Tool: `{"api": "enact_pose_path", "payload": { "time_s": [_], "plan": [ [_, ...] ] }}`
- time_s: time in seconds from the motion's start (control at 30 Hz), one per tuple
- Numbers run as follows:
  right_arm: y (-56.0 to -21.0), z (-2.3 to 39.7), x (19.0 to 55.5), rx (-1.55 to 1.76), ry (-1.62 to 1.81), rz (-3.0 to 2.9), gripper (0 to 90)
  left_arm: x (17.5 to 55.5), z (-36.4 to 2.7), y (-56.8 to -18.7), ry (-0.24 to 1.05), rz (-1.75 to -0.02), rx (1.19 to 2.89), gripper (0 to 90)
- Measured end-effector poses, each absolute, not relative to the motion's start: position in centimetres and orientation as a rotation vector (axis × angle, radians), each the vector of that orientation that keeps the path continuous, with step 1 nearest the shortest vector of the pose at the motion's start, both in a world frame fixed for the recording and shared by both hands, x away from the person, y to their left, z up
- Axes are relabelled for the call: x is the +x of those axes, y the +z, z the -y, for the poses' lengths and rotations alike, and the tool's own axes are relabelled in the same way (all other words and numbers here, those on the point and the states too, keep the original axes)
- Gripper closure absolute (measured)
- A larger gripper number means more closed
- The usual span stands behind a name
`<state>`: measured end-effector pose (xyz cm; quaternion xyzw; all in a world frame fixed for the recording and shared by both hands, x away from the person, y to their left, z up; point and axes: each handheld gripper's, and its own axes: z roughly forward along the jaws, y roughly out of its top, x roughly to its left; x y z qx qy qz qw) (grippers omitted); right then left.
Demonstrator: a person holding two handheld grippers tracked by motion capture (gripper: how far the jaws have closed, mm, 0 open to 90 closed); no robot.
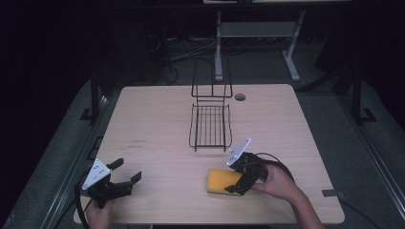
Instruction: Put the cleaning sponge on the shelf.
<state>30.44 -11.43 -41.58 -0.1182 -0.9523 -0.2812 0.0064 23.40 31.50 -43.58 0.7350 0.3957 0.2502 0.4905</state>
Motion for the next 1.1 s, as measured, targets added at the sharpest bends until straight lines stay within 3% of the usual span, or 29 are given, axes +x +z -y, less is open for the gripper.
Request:
{"api": "enact_pose_path", "payload": {
  "time_s": [1.1],
  "plan": [
    [-43.6, 9.5, 31.2, -0.324, -0.712, 3.018, 15.6, 23.4, -31.4, -43.5, 0.604, -0.957, 1.791, 13.5]
  ]
}}
